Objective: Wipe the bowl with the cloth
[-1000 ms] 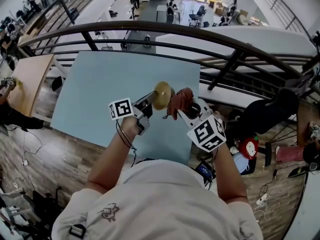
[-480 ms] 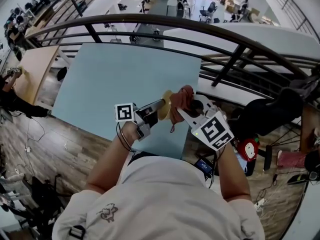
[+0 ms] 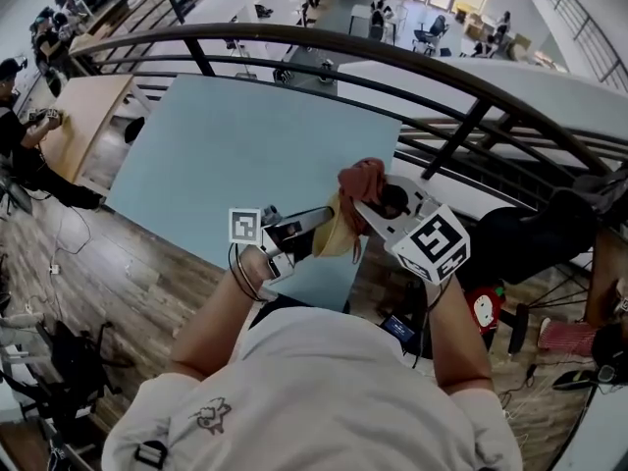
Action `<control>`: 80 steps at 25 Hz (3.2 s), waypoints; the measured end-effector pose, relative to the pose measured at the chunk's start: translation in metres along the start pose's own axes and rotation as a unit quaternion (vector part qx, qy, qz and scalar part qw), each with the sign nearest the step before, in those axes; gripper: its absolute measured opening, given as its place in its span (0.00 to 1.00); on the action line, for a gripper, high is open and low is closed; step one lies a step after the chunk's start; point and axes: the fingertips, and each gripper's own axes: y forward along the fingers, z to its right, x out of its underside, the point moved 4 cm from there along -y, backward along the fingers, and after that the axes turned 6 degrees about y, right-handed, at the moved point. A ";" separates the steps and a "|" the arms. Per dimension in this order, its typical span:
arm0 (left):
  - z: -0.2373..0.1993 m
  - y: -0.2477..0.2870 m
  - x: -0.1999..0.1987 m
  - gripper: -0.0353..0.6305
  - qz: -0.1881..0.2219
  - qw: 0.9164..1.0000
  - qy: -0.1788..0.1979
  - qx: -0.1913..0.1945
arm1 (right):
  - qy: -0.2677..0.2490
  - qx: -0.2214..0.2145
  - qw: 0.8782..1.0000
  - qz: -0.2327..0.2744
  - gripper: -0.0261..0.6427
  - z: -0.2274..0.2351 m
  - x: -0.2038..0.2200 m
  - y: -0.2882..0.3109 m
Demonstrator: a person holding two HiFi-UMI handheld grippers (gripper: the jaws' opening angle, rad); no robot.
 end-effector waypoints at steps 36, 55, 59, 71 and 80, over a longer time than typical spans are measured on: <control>-0.010 0.003 -0.062 0.09 0.200 0.962 0.104 -0.154 | 0.158 -0.072 0.982 0.074 0.18 -0.038 0.034 0.005; 0.027 0.038 -0.015 0.09 0.114 0.992 0.044 -0.007 | 0.123 -0.020 0.982 0.143 0.18 0.028 -0.036 -0.023; 0.028 0.036 -0.016 0.09 0.110 0.993 0.048 0.000 | 0.132 -0.012 0.982 0.137 0.18 0.036 -0.028 -0.018; 0.041 0.037 -0.032 0.09 0.176 0.982 0.015 0.064 | 0.196 -0.024 0.976 0.089 0.18 0.033 0.015 0.009; 0.031 0.029 -0.041 0.10 0.211 0.977 0.031 0.010 | 0.254 -0.054 0.963 0.071 0.18 0.003 0.049 0.022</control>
